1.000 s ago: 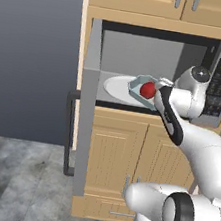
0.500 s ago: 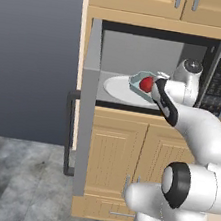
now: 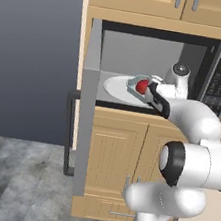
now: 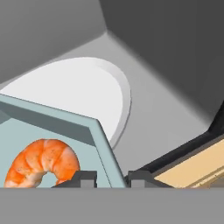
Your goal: Place the tupperware containing the shrimp and onion meal in the microwave. Close the microwave door and press the start button to reheat the meal.
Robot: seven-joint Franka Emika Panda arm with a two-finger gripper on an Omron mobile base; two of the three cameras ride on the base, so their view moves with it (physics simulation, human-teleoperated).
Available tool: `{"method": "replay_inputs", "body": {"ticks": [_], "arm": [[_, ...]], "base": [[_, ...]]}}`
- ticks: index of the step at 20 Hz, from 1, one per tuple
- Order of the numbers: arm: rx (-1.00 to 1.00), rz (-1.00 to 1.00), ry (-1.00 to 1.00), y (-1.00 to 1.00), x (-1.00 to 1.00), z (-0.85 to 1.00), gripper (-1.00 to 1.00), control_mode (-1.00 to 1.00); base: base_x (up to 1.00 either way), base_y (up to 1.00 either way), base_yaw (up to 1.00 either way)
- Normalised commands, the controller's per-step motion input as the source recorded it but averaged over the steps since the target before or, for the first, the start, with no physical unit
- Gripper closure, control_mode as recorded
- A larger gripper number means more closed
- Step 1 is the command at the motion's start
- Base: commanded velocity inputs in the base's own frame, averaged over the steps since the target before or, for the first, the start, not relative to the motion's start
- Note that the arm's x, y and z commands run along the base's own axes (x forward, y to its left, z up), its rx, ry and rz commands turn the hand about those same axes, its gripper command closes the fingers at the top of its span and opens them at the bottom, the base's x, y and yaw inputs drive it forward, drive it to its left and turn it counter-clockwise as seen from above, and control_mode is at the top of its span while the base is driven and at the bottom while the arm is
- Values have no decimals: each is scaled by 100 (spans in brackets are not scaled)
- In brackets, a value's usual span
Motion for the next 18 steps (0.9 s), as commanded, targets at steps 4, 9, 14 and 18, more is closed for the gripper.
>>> {"method": "replay_inputs", "body": {"ticks": [4, 9, 14, 18], "arm": [[0, -4, 0, -8, 54, -25, 100, -100], [0, -3, 0, -12, 54, 0, 100, -100], [0, -3, 0, -4, 51, 0, 100, -100], [0, -1, 0, 0, 38, -4, 100, -100]], "base": [[0, 0, 0], [0, 0, 0], [0, 0, 0], [0, 0, 0]]}}
